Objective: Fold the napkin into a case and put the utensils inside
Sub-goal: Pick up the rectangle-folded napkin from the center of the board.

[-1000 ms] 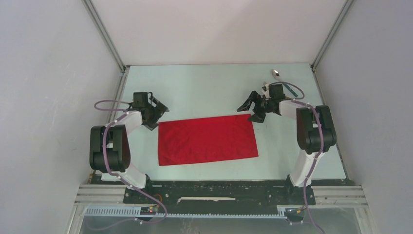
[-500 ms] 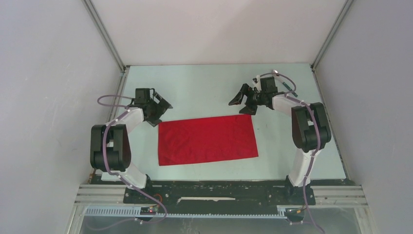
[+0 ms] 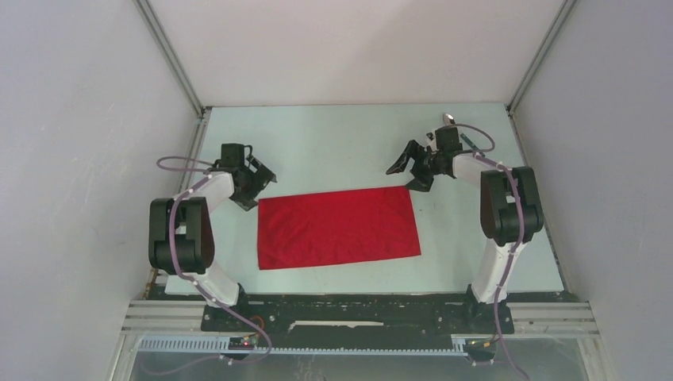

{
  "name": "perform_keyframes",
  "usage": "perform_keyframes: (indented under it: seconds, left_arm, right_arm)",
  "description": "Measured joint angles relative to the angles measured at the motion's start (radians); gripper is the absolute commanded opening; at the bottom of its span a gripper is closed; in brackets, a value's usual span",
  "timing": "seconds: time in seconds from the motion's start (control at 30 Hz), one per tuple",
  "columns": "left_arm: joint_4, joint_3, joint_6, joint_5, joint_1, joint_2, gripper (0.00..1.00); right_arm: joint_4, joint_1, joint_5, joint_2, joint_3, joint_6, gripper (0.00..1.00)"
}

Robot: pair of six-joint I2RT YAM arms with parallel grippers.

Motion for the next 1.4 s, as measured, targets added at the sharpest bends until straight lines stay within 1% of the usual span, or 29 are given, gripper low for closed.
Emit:
perform_keyframes:
  seconds: [0.13, 0.2, 0.3, 0.4, 0.5, 0.57, 0.63, 0.73, 0.77, 0.83, 0.9, 0.97, 1.0, 1.1, 1.23, 1.4]
  left_arm:
    - [-0.071, 0.000, 0.032, -0.042, -0.019, -0.101, 1.00]
    - [-0.077, 0.000, 0.040, -0.034, -0.043, -0.169, 1.00]
    - [-0.047, -0.001, 0.040, 0.000, -0.084, -0.214, 1.00]
    - [-0.026, -0.008, 0.044, 0.023, -0.095, -0.174, 1.00]
    - [-0.022, -0.024, 0.049, 0.023, -0.088, -0.111, 1.00]
    - [-0.036, -0.039, 0.061, 0.000, -0.092, -0.092, 1.00]
    - [-0.068, -0.048, 0.082, -0.046, -0.111, -0.113, 1.00]
    - [-0.121, -0.039, 0.127, -0.099, -0.173, -0.202, 1.00]
    - [-0.138, -0.033, 0.144, -0.115, -0.200, -0.245, 1.00]
    - [-0.169, -0.025, 0.181, -0.143, -0.249, -0.333, 1.00]
    - [-0.194, -0.024, 0.207, -0.152, -0.304, -0.449, 1.00]
    - [-0.223, -0.028, 0.229, -0.155, -0.348, -0.556, 1.00]
    - [-0.235, -0.032, 0.238, -0.154, -0.362, -0.602, 1.00]
    - [-0.272, -0.064, 0.249, -0.138, -0.383, -0.729, 1.00]
    - [-0.334, -0.112, 0.250, -0.108, -0.384, -0.835, 1.00]
    - [-0.380, -0.152, 0.251, -0.053, -0.386, -0.933, 1.00]
  right_arm:
    - [-0.060, 0.020, 0.050, -0.094, -0.002, -0.027, 0.97]
    - [-0.055, 0.032, 0.039, -0.125, -0.002, -0.031, 0.95]
    - [-0.022, 0.050, -0.009, -0.114, -0.002, -0.024, 0.96]
    - [0.010, 0.055, -0.033, -0.067, -0.013, -0.019, 0.96]
    - [0.007, 0.045, -0.029, -0.035, -0.036, -0.024, 0.95]
    - [-0.016, 0.033, -0.005, -0.027, -0.047, -0.038, 0.95]
    - [-0.042, 0.029, 0.019, -0.035, -0.049, -0.054, 0.95]
    - [-0.141, 0.041, 0.149, -0.089, -0.048, -0.109, 0.97]
    - [-0.203, 0.053, 0.218, -0.122, -0.048, -0.135, 0.97]
    - [-0.295, 0.082, 0.312, -0.183, -0.048, -0.174, 0.92]
    - [-0.397, 0.113, 0.368, -0.232, -0.032, -0.211, 0.88]
    - [-0.496, 0.142, 0.400, -0.246, -0.003, -0.245, 0.85]
    - [-0.513, 0.149, 0.408, -0.245, -0.001, -0.254, 0.84]
    - [-0.605, 0.170, 0.431, -0.229, 0.002, -0.283, 0.83]
    - [-0.692, 0.186, 0.449, -0.157, 0.044, -0.303, 0.85]
    - [-0.722, 0.211, 0.460, -0.079, 0.076, -0.304, 0.85]
